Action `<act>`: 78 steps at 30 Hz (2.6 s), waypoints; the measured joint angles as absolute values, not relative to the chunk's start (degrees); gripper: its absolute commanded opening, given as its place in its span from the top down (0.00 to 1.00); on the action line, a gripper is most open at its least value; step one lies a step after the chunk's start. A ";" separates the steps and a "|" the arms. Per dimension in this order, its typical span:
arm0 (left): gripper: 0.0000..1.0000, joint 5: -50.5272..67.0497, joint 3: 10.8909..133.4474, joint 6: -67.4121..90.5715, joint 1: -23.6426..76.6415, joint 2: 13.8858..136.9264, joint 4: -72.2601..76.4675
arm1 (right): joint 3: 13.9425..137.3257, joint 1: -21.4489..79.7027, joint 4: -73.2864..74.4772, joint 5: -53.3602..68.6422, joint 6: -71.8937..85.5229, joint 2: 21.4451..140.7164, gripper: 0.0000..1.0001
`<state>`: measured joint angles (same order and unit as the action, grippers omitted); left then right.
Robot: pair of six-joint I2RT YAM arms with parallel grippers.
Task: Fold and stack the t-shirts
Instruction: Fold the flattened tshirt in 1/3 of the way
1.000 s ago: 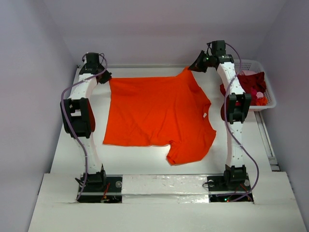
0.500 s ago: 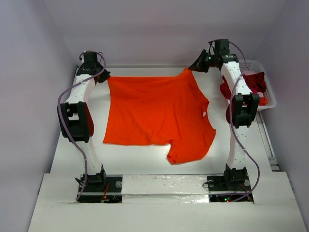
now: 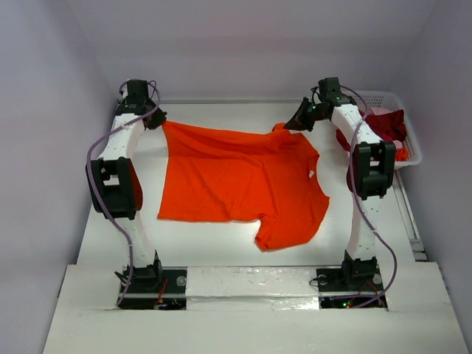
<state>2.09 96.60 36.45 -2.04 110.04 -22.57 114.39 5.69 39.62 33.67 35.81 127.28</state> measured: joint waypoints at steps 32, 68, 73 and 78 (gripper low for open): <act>1.00 1.41 89.52 36.47 -2.04 103.72 -23.73 | 94.39 7.55 35.38 29.32 37.21 112.38 1.00; 1.00 -0.45 80.58 36.53 -2.02 100.49 -21.06 | 81.32 7.55 31.97 22.90 41.01 107.53 1.00; 1.00 -0.60 78.63 36.53 -1.98 100.47 -20.86 | 79.35 7.55 31.68 23.53 42.19 107.48 1.00; 1.00 -0.97 75.44 36.56 -1.96 100.44 -20.78 | 76.93 7.55 31.29 24.01 43.00 107.44 1.00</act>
